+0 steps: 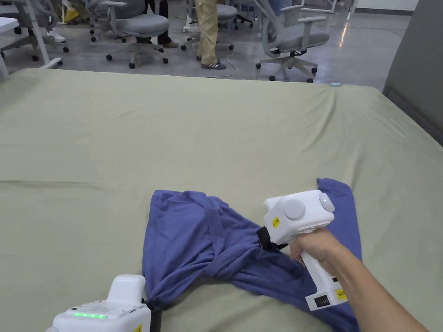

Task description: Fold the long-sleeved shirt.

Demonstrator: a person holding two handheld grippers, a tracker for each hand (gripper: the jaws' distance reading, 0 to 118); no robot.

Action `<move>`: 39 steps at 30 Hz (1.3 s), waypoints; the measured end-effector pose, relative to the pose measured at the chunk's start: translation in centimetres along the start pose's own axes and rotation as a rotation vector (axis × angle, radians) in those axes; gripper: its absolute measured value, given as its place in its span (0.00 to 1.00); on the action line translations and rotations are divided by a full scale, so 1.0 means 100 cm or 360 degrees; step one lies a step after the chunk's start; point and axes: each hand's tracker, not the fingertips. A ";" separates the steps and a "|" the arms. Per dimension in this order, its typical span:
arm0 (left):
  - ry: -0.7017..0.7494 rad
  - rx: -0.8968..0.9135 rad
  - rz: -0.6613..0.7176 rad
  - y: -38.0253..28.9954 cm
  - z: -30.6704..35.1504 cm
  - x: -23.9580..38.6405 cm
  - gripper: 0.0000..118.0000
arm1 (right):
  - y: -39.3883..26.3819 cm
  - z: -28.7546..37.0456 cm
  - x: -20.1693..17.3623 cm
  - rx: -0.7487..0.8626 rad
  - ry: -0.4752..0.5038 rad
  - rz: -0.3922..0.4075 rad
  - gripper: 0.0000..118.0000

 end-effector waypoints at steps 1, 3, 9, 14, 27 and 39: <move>0.0003 0.0000 -0.0004 0.001 0.000 0.000 0.01 | -0.001 0.006 -0.002 0.0039 -0.0040 0.0055 0.07; 0.0018 0.0026 -0.0016 0.005 0.005 -0.002 0.01 | -0.002 0.030 -0.003 0.0139 -0.0073 0.0065 0.07; 0.0063 0.0323 -0.0008 0.086 0.034 -0.016 0.01 | 0.012 0.145 0.018 0.0556 -0.0055 -0.0014 0.07; 0.0070 0.0626 -0.0125 0.199 0.091 -0.022 0.01 | 0.047 0.246 0.040 0.0791 -0.0099 -0.0034 0.07; 0.0112 0.1023 -0.0480 0.459 0.237 0.045 0.00 | 0.180 0.437 0.061 0.1301 -0.0400 -0.0139 0.07; 0.0090 0.0994 -0.0404 0.473 0.222 0.045 0.00 | 0.198 0.429 0.072 0.1373 -0.0368 -0.0236 0.07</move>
